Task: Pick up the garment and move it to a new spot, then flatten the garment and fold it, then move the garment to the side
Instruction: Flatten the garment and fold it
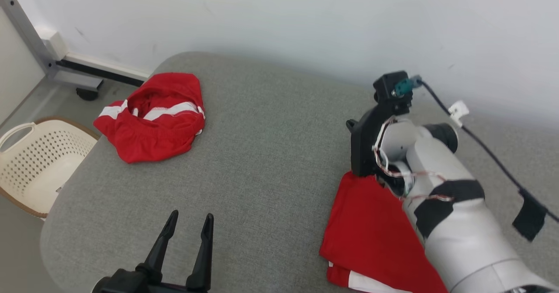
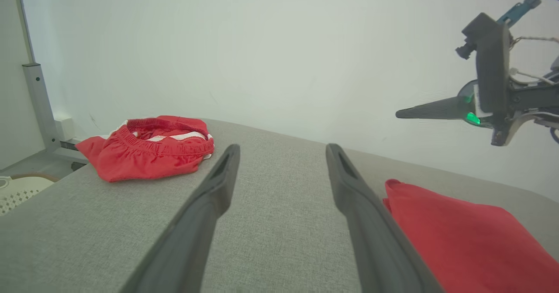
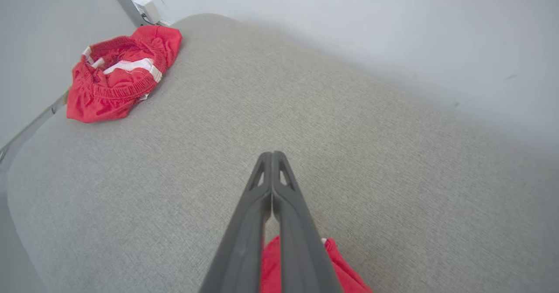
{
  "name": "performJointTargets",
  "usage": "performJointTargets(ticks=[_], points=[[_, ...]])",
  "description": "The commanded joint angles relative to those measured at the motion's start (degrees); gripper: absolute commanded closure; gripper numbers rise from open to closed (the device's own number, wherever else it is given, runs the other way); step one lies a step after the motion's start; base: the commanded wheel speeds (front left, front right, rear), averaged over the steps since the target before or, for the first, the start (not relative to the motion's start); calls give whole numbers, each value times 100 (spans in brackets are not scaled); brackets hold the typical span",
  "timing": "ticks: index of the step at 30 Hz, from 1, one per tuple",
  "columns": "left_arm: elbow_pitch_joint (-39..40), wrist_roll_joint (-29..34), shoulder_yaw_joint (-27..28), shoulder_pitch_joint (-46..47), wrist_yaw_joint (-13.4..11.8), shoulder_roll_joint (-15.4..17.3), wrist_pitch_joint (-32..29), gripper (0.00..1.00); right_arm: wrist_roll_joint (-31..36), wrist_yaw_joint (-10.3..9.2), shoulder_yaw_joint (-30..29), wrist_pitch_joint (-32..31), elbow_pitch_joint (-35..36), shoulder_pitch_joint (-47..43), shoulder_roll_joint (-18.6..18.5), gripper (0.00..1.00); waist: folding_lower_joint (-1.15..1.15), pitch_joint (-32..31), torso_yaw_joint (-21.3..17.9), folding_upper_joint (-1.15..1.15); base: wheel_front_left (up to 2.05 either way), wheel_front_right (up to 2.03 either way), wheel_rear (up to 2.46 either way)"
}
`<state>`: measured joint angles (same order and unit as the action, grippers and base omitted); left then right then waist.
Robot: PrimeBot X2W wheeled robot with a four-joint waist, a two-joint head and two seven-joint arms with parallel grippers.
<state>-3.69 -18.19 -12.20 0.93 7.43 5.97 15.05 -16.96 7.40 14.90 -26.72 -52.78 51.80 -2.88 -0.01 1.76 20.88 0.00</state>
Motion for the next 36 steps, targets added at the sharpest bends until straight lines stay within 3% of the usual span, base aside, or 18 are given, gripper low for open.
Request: performJointTargets(ticks=[1,2,3,11,21,28,36], points=[[-24,0,57,-117,4,51,19,0,-31,14,59,281,113,-277,-3,94,1,-202,-62,0,0,0,0],[-39,3,76,-155,4,61,19,0,-35,14,77,463,183,-400,0,60,1,-260,-93,0,0,0,0],[-39,3,96,-184,0,74,19,0,26,14,59,692,294,-527,0,2,1,-312,-130,0,0,0,0],[-31,-82,310,-392,-94,104,19,0,566,14,-250,1942,1080,-1733,-83,0,1,-569,-581,0,0,0,0],[27,-115,771,-703,-167,108,19,0,1238,14,-1331,3124,3191,-4052,-12,0,1,-797,-1279,0,0,0,0],[-19,17,783,-800,-67,146,19,0,861,14,-1902,3541,3990,-4996,-3,0,1,-881,-1431,0,0,0,0],[-157,179,770,-838,-13,173,19,0,943,14,-2193,3401,3993,-5499,-3,0,1,-895,-1557,0,0,0,0]])
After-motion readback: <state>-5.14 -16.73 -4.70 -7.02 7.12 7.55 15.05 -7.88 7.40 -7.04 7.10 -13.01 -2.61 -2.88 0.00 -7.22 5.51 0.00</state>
